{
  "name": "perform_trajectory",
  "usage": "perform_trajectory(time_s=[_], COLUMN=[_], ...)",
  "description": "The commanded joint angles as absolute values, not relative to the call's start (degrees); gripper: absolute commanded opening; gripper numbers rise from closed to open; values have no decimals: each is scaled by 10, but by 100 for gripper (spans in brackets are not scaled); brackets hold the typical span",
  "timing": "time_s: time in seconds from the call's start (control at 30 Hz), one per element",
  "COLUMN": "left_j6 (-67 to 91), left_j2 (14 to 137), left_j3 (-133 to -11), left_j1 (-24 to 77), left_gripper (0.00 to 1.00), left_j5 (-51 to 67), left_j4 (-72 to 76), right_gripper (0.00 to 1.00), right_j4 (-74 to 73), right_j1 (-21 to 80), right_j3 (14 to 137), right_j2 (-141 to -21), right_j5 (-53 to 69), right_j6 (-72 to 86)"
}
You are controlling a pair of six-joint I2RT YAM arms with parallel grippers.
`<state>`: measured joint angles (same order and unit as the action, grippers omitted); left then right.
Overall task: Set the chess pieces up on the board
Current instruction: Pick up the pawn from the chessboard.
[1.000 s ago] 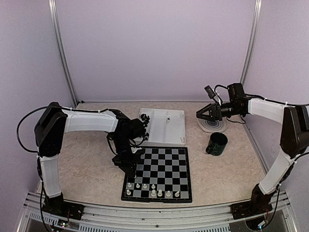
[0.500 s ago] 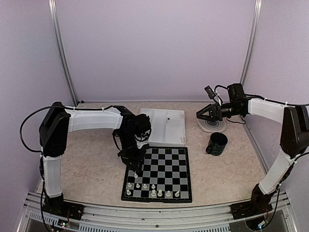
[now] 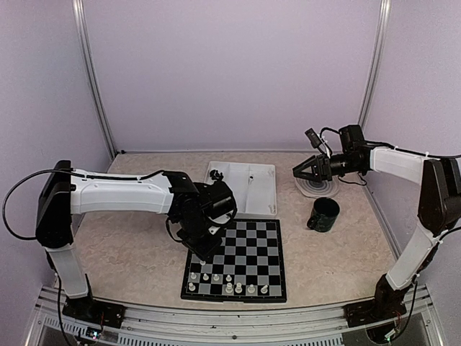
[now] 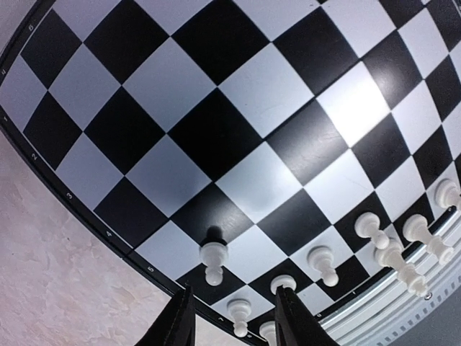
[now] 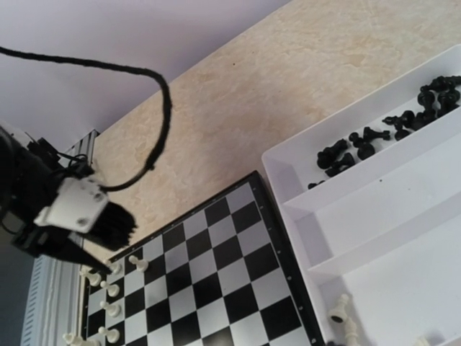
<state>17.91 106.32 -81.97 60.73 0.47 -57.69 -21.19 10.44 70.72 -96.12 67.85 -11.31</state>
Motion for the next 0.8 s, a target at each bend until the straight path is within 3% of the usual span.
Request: perform_trajectory(time_s=[0.0,0.23,0.77], left_j6=[181,178,170], left_j2=[1061,1067,1088], left_j3=[-796,-782,-771], left_j1=[605,597,590], left_gripper=[38,37,23], left_j5=[-20,-4,16], left_j4=[-543,-534,-538], right_gripper=[55,55,56], right_j4=[-212,-209,-210], right_j1=[105,104,105], right_j3=[700,697,697], right_j2=[-966,-964,-965], right_j5=[689,687,689], right_j6=[-113,-113,-116])
